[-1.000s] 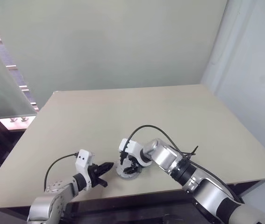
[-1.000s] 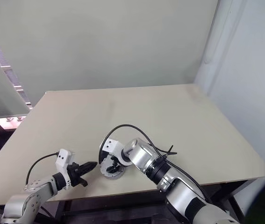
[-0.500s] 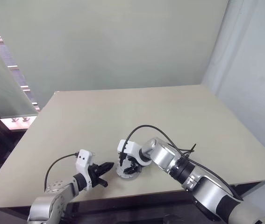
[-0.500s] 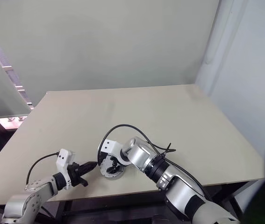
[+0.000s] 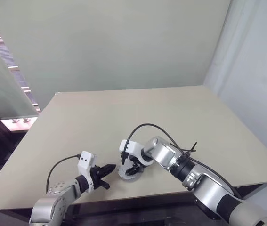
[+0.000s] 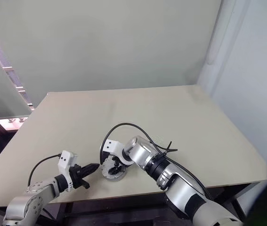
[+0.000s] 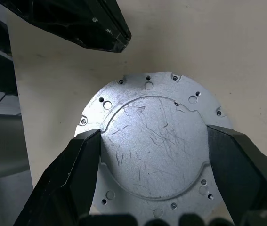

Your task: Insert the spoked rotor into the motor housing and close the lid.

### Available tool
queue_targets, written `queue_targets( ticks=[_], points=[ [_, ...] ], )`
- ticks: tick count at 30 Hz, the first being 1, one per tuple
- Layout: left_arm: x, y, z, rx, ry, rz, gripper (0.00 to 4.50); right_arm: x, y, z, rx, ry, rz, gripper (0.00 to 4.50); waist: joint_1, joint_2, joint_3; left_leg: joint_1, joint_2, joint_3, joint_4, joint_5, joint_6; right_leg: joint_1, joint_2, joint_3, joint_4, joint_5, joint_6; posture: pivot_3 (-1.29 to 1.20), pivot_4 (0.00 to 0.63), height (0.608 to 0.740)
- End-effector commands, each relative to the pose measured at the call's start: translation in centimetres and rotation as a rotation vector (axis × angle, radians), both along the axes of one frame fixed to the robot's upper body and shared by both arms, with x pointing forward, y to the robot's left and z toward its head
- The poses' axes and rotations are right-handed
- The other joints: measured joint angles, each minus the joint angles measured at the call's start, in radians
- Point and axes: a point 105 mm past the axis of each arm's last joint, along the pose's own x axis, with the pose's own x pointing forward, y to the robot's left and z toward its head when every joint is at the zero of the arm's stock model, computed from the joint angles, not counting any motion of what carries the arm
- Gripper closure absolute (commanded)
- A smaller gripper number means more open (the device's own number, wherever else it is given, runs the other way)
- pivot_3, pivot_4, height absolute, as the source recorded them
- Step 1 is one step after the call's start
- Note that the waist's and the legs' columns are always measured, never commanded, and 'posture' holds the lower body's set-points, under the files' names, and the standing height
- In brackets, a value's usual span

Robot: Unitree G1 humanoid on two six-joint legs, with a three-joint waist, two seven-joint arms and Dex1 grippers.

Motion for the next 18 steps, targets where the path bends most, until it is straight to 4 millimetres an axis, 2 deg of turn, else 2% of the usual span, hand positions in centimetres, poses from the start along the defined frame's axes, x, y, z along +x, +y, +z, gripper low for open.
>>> queue_targets(
  ticks=[1,13,18],
  points=[
    [0.6,-0.1,1.0,0.012,-0.049,-0.013,4.5,-0.2,-2.0,-2.6,-0.091,0.06,-0.061,1.25,0.0,0.0,0.0,0.0,0.0,0.0,0.0,0.0,0.0,0.0,0.0,0.0,0.0,0.0,0.0,0.0,0.0,0.74],
    [0.9,-0.6,0.9,0.014,-0.051,-0.027,4.5,-0.6,-1.7,-3.2,-0.114,0.027,-0.052,1.25,-0.001,0.002,-0.001,0.003,0.002,0.0,-0.001,0.0,0.0,0.001,0.001,-0.001,0.001,0.0,0.0,0.0,0.0,0.74],
    [1.0,-1.3,-0.5,0.064,-0.004,-0.054,4.5,-0.6,-1.9,-3.3,-0.118,0.026,-0.05,1.25,-0.001,0.002,-0.002,0.003,0.001,0.0,-0.001,0.0,0.0,0.001,0.001,-0.001,0.001,0.0,0.0,0.0,0.0,0.74]
  ],
)
